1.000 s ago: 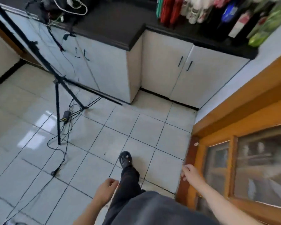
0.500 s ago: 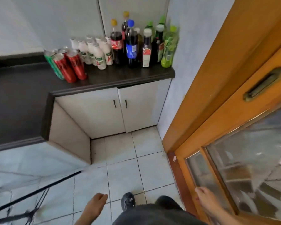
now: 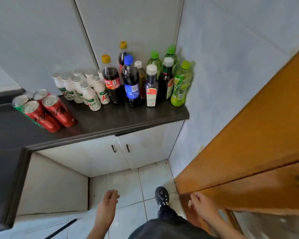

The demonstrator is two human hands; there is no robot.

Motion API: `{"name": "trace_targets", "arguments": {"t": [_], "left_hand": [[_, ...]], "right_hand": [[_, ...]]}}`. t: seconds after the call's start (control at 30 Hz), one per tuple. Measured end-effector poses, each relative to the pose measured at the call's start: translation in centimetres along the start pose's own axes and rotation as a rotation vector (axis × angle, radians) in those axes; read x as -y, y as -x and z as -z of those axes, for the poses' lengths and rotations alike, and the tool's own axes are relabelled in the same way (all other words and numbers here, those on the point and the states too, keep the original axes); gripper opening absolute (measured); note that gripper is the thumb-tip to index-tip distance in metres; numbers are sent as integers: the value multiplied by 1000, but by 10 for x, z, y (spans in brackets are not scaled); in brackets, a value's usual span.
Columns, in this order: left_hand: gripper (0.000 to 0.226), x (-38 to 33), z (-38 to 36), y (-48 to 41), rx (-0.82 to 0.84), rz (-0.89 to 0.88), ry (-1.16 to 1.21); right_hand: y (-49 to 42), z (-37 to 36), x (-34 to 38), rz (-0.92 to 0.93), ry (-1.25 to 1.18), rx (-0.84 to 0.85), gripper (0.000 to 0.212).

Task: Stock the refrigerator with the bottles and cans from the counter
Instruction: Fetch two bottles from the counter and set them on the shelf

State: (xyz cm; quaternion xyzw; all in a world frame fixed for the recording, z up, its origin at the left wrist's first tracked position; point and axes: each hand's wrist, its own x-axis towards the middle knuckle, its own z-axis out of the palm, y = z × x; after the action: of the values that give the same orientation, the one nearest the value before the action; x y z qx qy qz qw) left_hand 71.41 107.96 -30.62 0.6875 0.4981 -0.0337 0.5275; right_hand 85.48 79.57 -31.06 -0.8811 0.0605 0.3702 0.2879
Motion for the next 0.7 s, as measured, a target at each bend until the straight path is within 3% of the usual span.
{"name": "trace_targets", "arguments": {"t": [0.17, 0.33, 0.53, 0.7], "left_hand": [[13, -104, -18, -32, -134, -204, 133], [14, -196, -21, -47, -203, -416, 261], [22, -272, -1, -82, -295, -686, 217], [40, -330, 7, -120, -265, -805, 193]], "right_hand": [[-45, 58, 115, 305, -92, -170, 13], [-61, 91, 221, 500, -311, -390, 26], [-70, 110, 305, 702, -440, -485, 27], [-81, 118, 346, 778, -371, -523, 31]]}}
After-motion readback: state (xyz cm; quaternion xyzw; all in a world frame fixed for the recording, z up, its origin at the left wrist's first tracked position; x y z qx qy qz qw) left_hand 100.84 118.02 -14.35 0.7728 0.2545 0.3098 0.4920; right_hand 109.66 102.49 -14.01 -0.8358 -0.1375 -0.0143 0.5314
